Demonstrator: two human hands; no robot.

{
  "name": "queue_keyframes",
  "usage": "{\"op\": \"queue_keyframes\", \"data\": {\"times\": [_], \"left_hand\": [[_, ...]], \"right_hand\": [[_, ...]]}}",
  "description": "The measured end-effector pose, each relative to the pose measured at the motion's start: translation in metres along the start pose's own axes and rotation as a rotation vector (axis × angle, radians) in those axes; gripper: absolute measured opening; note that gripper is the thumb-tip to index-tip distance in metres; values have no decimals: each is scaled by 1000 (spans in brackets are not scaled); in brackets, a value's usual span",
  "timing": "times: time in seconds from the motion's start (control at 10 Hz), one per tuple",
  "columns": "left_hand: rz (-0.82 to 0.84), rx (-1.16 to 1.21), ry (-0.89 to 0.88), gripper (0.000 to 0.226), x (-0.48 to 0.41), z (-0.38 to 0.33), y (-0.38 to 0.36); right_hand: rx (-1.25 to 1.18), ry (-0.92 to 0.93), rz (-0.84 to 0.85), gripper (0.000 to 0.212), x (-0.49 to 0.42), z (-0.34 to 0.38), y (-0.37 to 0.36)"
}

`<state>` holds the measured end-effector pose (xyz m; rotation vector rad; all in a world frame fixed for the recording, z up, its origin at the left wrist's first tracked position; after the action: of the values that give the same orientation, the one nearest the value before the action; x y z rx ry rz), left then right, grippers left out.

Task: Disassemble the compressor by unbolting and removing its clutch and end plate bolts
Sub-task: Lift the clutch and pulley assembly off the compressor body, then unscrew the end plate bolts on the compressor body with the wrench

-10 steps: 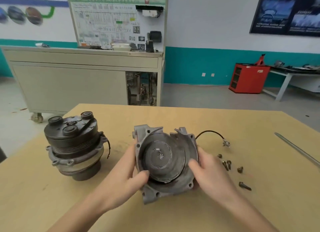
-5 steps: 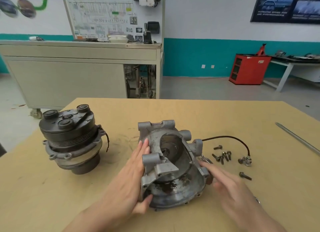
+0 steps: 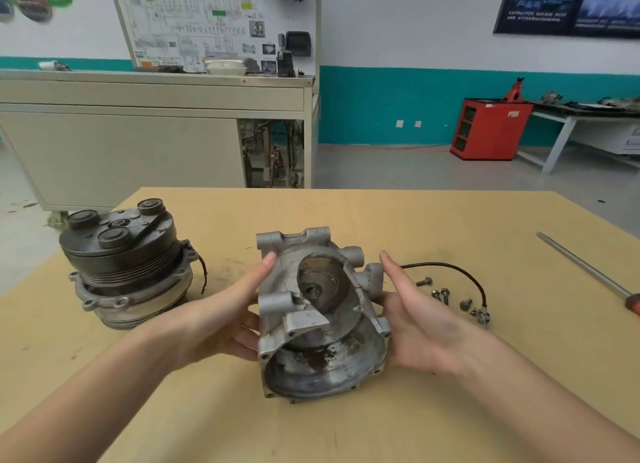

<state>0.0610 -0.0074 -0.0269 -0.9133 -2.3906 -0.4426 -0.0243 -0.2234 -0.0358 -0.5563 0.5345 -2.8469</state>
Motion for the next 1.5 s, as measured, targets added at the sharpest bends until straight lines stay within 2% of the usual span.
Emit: {"op": "queue_keyframes", "data": {"times": [0.1, 0.2, 0.3, 0.4, 0.5, 0.6, 0.7, 0.9, 1.0, 1.1, 1.2, 1.3, 1.4, 1.5], "left_hand": [[15, 40, -82, 89, 0, -4, -16], [-9, 23, -201, 74, 9, -12, -19], [-92, -22, -516, 85, 21, -32, -15], [-334, -76, -782, 75, 28, -50, -9], [-550, -48, -881, 70, 22, -44, -6], [-734, -79, -862, 83, 12, -20, -11], [-766, -84, -891, 102, 3, 6, -23], [-683, -41, -797, 123, -12, 37, -39], [-653, 52, -764, 138, -15, 42, -48], [-650, 75, -749, 105, -17, 44, -61], [-720, 69, -703, 109, -17, 45, -66], [-792, -20, -687, 118, -22, 51, -60], [-703, 8, -685, 134, -27, 56, -55], [-597, 75, -696, 143, -27, 57, -54]], "right_hand": [[83, 91, -75, 50, -1, 2, -16], [224, 263, -193, 38, -3, 7, -19], [487, 539, -181, 46, 4, 39, -20], [779, 799, -49, 52, 6, 83, -25], [958, 907, 71, 55, -2, 105, -26], [1098, 871, 99, 60, -15, 104, -21], [1135, 720, 117, 65, -33, 81, -4], [982, 491, 154, 64, -51, 39, 27], [951, 454, 185, 61, -54, 31, 33], [986, 441, 171, 57, -59, 22, 45], [1029, 424, 126, 61, -59, 9, 54], [1224, 530, 108, 70, -52, 5, 52], [1575, 492, -40, 70, -20, 13, 56], [1908, 302, -439, 35, 12, 9, 71]]}}
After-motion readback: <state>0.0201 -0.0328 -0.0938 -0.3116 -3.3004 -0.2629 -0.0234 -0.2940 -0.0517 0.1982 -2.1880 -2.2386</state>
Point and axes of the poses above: each hand's wrist, its own x-axis away from the middle knuckle, its own y-axis out of the back of the hand, z = x × y, the point moved 2 cm from there along -x, towards the middle knuckle, and after that the axes turned 7 degrees about y, right-handed, at the moved point
